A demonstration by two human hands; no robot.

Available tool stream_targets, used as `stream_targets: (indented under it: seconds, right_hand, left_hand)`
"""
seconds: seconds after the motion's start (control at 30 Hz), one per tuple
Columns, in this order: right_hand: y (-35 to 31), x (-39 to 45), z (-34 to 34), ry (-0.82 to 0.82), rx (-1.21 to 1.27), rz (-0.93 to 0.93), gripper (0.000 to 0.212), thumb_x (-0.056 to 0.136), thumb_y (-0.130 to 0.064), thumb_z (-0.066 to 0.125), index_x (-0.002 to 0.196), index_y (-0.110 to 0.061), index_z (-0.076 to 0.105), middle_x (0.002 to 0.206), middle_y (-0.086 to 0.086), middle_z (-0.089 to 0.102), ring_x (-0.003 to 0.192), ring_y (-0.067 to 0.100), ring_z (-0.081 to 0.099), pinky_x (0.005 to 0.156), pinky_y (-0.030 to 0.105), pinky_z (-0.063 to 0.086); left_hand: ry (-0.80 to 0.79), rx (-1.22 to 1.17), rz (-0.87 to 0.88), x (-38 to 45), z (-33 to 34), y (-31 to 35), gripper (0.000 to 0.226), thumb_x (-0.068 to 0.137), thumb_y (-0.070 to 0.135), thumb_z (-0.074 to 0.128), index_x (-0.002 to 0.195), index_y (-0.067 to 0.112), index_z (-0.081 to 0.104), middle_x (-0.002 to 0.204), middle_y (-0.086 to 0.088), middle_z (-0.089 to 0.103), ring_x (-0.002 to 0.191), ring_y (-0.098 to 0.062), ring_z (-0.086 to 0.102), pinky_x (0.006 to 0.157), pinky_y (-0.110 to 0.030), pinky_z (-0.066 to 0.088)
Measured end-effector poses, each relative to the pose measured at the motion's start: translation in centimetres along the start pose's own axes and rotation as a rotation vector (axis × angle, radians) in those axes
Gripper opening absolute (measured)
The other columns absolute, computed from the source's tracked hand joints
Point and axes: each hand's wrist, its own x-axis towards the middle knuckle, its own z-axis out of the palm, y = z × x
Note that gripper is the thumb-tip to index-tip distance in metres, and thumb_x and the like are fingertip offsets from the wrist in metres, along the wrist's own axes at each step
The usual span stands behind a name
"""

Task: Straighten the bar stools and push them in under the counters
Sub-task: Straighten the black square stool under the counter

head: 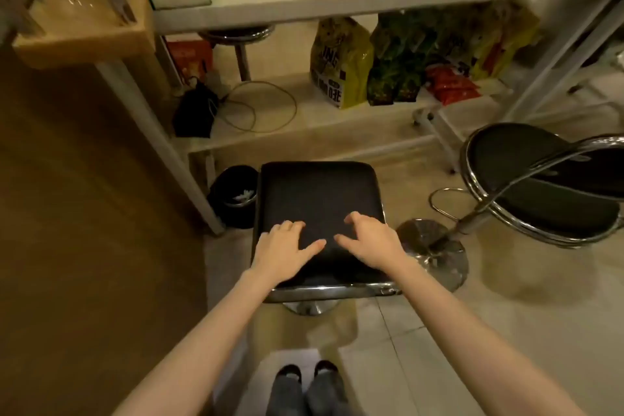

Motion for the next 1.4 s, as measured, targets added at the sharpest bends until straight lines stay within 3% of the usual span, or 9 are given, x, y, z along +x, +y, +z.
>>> stream_targets:
  seconds: [0.07, 0.2, 0.33, 0.5, 0.6, 0.7, 0.93, 1.4]
  right_hand:
    - [0.4, -0.4, 1.5, -0.005, -0.064, -0.017, 0.049, 0.091, -0.049, 0.049, 0.124, -0.012, 0.049, 0.120, 0.009, 0.059, 0.110, 0.027, 0.055, 0.088, 0.040, 0.046]
    - [2.4, -1.6, 5.9, -0.107, -0.108, -0.034, 0.056, 0.091, -0.056, 0.043, 0.123, -0.011, 0.052, 0.120, 0.009, 0.057, 0.112, 0.026, 0.050, 0.090, 0.039, 0.041]
    - [4.2, -2.2, 8.0, -0.133, -0.190, -0.135, 0.091, 0.070, -0.079, 0.017, 0.130, -0.018, 0.048, 0.127, 0.003, 0.054, 0.115, 0.021, 0.047, 0.094, 0.035, 0.037]
    - [5.5, -1.5, 9.0, -0.080, -0.230, -0.237, 0.086, 0.073, -0.079, 0.021, 0.126, -0.018, 0.051, 0.122, 0.002, 0.057, 0.110, 0.020, 0.049, 0.092, 0.034, 0.038]
    - [6.0, -1.1, 9.4, -0.086, -0.248, -0.269, 0.085, 0.076, -0.080, 0.022, 0.124, -0.016, 0.053, 0.119, 0.003, 0.057, 0.106, 0.021, 0.051, 0.090, 0.035, 0.040]
    - [6.4, -0.7, 9.6, -0.084, -0.286, -0.303, 0.091, 0.079, -0.080, 0.011, 0.120, -0.013, 0.056, 0.113, 0.005, 0.061, 0.099, 0.024, 0.054, 0.084, 0.037, 0.043]
    - [6.8, -0.1, 9.1, -0.104, -0.269, -0.329, 0.093, 0.080, -0.078, 0.005, 0.116, -0.011, 0.059, 0.107, 0.005, 0.064, 0.095, 0.023, 0.057, 0.082, 0.037, 0.047]
    - [7.5, 2.6, 8.4, 0.028, -0.263, -0.388, 0.083, 0.084, -0.075, 0.013, 0.107, -0.013, 0.065, 0.096, 0.000, 0.067, 0.085, 0.018, 0.060, 0.076, 0.032, 0.050]
  left_hand:
    - [0.001, 0.188, 0.062, -0.6, 1.4, -0.4, 0.072, 0.084, 0.070, 0.032, 0.133, 0.019, 0.045, 0.134, -0.001, 0.051, 0.125, -0.019, 0.043, 0.099, -0.037, 0.034]
    - [-0.015, 0.263, 0.128, -1.9, 4.8, -1.7, 0.093, 0.068, 0.077, 0.008, 0.131, 0.021, 0.048, 0.134, 0.001, 0.052, 0.126, -0.018, 0.041, 0.100, -0.035, 0.031]
    - [-0.041, 0.264, 0.168, -2.0, 6.8, -2.6, 0.092, 0.069, 0.077, 0.016, 0.130, 0.016, 0.050, 0.129, -0.005, 0.056, 0.121, -0.022, 0.048, 0.098, -0.037, 0.035]
    - [-0.064, 0.250, 0.195, -1.9, 8.2, -3.4, 0.090, 0.073, 0.077, 0.019, 0.127, 0.014, 0.053, 0.124, -0.008, 0.059, 0.116, -0.024, 0.052, 0.096, -0.039, 0.038]
    - [-0.079, 0.251, 0.159, -1.6, 8.3, -3.8, 0.105, 0.068, 0.087, 0.005, 0.128, 0.015, 0.052, 0.125, -0.008, 0.058, 0.117, -0.026, 0.051, 0.097, -0.041, 0.037]
    - [-0.125, 0.263, 0.149, -1.1, 8.3, -4.2, 0.112, 0.064, 0.088, -0.003, 0.130, 0.015, 0.051, 0.128, -0.008, 0.056, 0.119, -0.026, 0.048, 0.099, -0.041, 0.035]
    - [-0.108, 0.290, 0.216, -0.3, 8.7, -4.9, 0.089, 0.080, 0.080, 0.017, 0.111, 0.011, 0.065, 0.104, -0.007, 0.068, 0.096, -0.024, 0.063, 0.083, -0.038, 0.050]
    - [-0.004, 0.312, 0.237, 2.4, 8.1, -5.2, 0.084, 0.077, 0.081, 0.021, 0.111, 0.017, 0.064, 0.103, 0.001, 0.068, 0.096, -0.016, 0.063, 0.083, -0.034, 0.050]
